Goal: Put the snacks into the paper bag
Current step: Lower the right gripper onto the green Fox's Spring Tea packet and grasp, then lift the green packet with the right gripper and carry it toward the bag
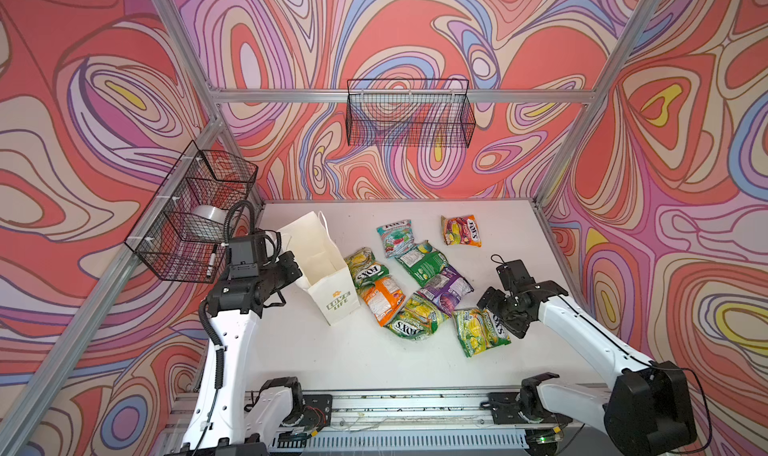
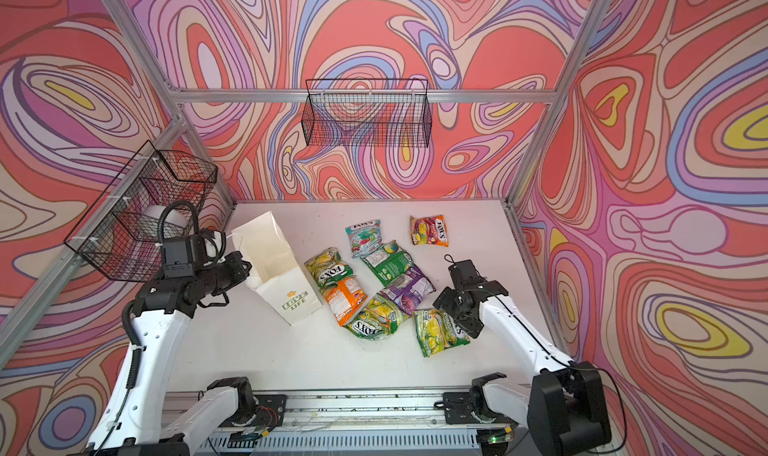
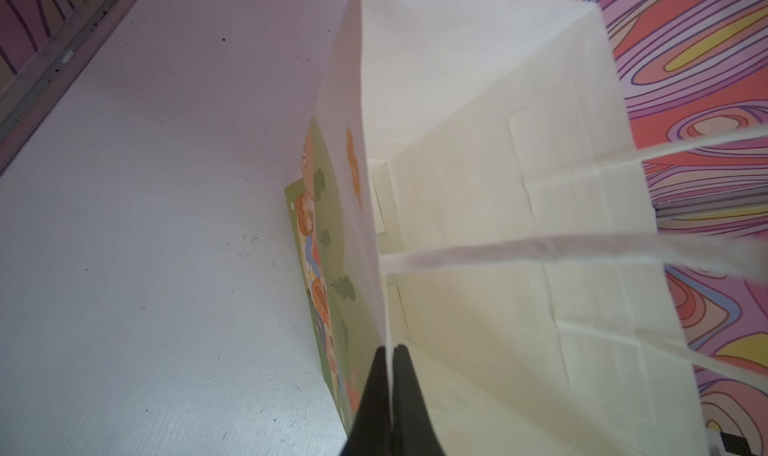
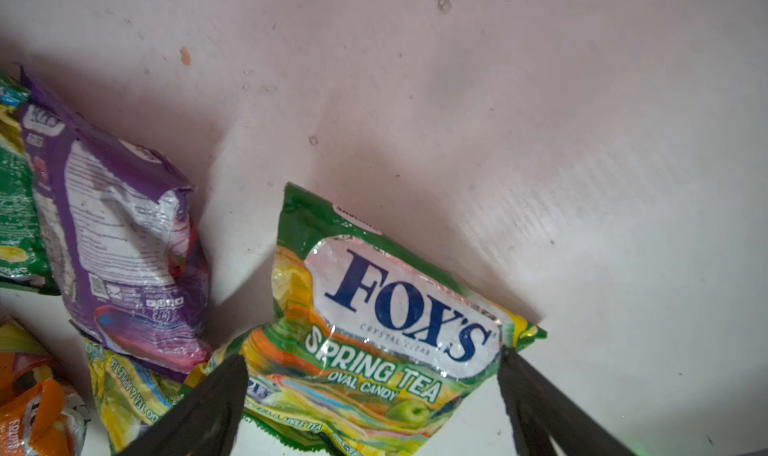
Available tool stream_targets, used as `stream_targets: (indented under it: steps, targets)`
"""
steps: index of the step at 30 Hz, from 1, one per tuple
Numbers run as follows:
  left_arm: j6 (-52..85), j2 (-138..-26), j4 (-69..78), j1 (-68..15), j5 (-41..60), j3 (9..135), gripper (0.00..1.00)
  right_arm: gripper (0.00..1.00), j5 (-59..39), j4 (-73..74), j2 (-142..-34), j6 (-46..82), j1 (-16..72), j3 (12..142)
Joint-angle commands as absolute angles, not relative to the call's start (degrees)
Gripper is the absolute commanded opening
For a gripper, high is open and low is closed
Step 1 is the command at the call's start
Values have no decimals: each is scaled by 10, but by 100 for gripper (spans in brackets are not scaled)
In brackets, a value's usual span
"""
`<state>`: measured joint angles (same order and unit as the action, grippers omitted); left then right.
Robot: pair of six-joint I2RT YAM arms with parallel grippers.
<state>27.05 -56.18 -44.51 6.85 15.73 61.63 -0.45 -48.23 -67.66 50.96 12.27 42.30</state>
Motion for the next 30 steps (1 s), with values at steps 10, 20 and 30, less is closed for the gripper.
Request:
stream_targets:
  steps: [10,20,30]
  targets:
    - [265,-516,-411,76,207,577,0,98,8,-405,-710,495,127,392]
    - [264,-506,-404,76,206,572,0,95,4,-366,-733,497,127,369]
    - [262,-502,-402,76,207,569,0,76,6,-344,-752,490,130,349]
